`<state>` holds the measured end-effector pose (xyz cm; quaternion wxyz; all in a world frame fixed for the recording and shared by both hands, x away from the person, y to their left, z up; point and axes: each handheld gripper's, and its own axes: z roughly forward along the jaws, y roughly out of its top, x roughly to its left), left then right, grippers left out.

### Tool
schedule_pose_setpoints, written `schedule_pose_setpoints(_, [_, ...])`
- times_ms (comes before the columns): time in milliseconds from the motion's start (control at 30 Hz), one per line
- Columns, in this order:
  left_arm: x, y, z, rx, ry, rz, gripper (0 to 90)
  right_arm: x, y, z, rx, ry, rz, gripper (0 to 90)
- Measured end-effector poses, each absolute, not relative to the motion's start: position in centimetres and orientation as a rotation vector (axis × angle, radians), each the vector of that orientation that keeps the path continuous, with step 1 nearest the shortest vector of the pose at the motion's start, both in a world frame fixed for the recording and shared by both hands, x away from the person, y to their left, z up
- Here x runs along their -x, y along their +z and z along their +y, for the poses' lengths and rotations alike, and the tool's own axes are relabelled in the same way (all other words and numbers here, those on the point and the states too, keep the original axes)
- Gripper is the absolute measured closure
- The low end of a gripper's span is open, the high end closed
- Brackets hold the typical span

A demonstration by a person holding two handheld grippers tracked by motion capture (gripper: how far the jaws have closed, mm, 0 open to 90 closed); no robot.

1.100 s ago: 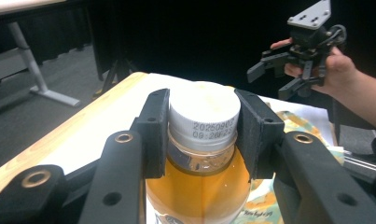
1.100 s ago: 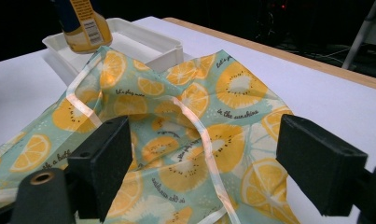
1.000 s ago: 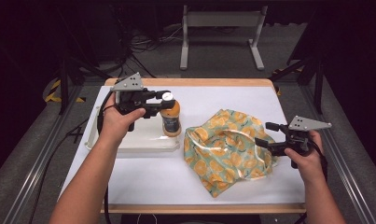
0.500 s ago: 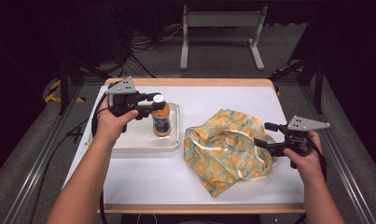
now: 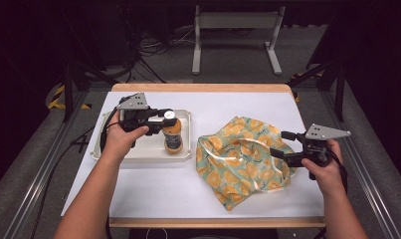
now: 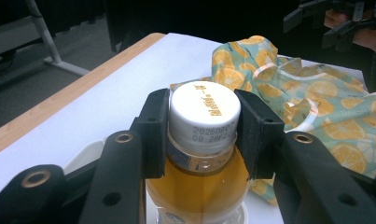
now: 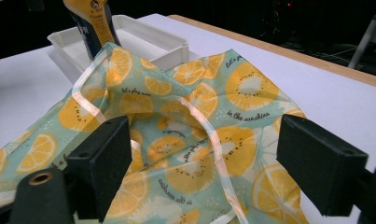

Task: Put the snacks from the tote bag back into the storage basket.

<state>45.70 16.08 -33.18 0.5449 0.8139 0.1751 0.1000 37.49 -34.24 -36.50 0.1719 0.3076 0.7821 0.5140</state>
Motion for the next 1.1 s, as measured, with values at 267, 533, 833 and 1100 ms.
schedule_pose_setpoints(267, [-45.6, -33.9, 15.9, -1.936, 0.227, 0.427, 58.4, -37.4, -36.4, -34.1, -0.864, 1.463, 2.223, 18.5])
schedule_pose_setpoints(533, [-45.5, -34.5, 15.2, -1.949, 0.216, 0.426, 58.4, -37.3, -36.4, -33.8, -0.855, 1.467, 2.23, 18.5])
schedule_pose_setpoints(833, [-45.4, -34.6, 14.7, -1.968, 0.208, 0.409, 58.4, -37.3, -36.4, -33.7, -0.852, 1.472, 2.232, 18.5])
schedule_pose_setpoints(1100, [-45.5, -34.8, 14.9, -1.975, 0.18, 0.375, 57.4, -37.5, -36.5, -33.9, -0.859, 1.467, 2.235, 18.5])
